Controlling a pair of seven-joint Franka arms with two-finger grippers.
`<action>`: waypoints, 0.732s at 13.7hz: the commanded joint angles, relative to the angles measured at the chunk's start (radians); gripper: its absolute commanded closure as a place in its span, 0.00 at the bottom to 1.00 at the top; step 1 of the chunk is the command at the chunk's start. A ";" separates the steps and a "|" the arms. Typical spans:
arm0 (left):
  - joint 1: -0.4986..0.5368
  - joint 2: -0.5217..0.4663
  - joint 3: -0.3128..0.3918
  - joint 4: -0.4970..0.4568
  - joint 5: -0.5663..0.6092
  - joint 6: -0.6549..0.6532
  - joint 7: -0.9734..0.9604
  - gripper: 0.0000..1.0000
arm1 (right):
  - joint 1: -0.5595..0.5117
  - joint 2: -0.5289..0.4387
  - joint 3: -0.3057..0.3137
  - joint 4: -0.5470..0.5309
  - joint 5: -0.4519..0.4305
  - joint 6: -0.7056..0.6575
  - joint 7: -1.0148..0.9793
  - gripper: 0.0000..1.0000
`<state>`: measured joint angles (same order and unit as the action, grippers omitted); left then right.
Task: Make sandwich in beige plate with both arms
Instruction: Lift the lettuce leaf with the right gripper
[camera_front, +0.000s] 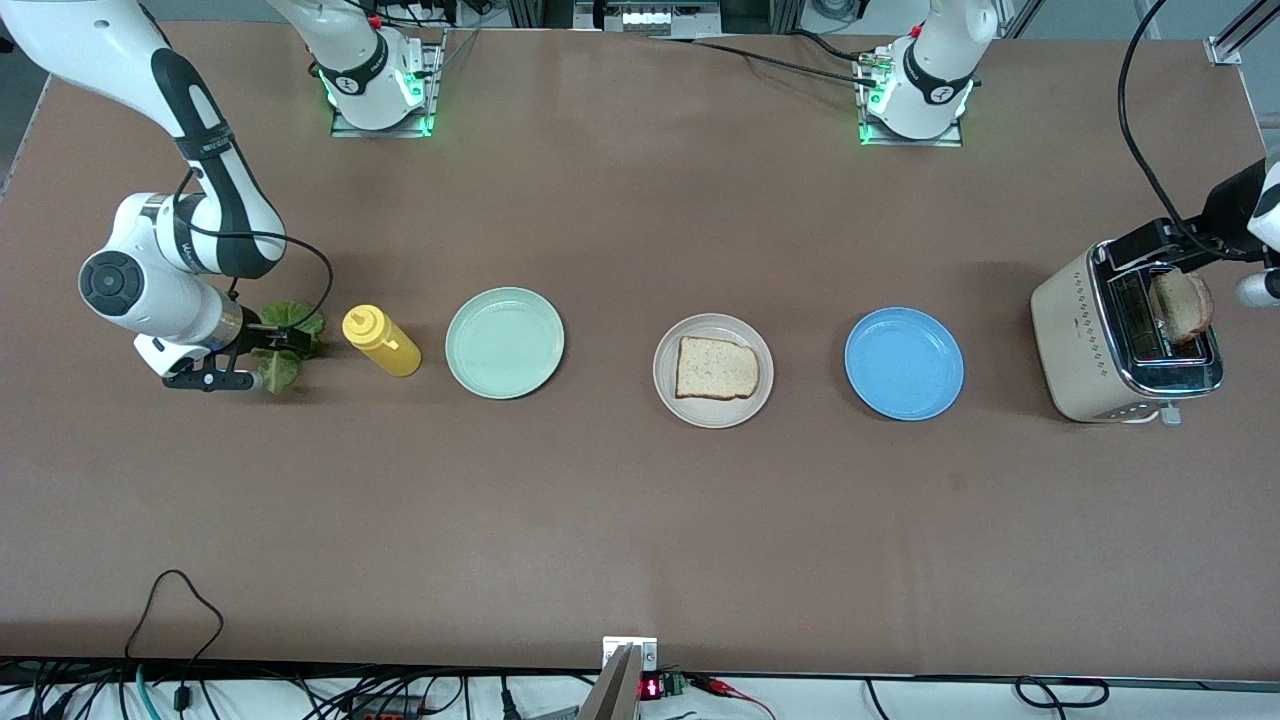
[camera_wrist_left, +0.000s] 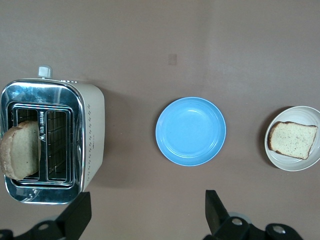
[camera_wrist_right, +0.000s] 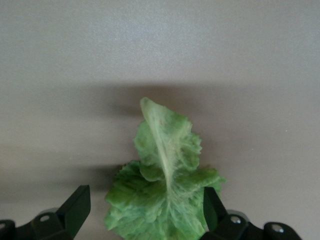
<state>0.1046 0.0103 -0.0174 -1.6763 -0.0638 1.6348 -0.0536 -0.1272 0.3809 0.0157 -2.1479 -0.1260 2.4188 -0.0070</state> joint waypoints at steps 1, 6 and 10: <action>0.006 -0.003 -0.001 0.000 -0.027 -0.003 0.011 0.00 | -0.006 -0.001 -0.006 0.003 -0.050 0.012 0.004 0.00; 0.006 -0.003 0.001 -0.003 -0.027 0.002 0.011 0.00 | -0.026 0.045 -0.007 0.031 -0.098 0.060 0.002 0.00; 0.006 -0.003 0.001 -0.003 -0.027 0.002 0.011 0.00 | -0.029 0.072 -0.007 0.034 -0.103 0.091 -0.001 0.00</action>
<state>0.1046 0.0104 -0.0174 -1.6765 -0.0638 1.6348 -0.0536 -0.1449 0.4322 0.0021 -2.1284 -0.2072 2.4910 -0.0077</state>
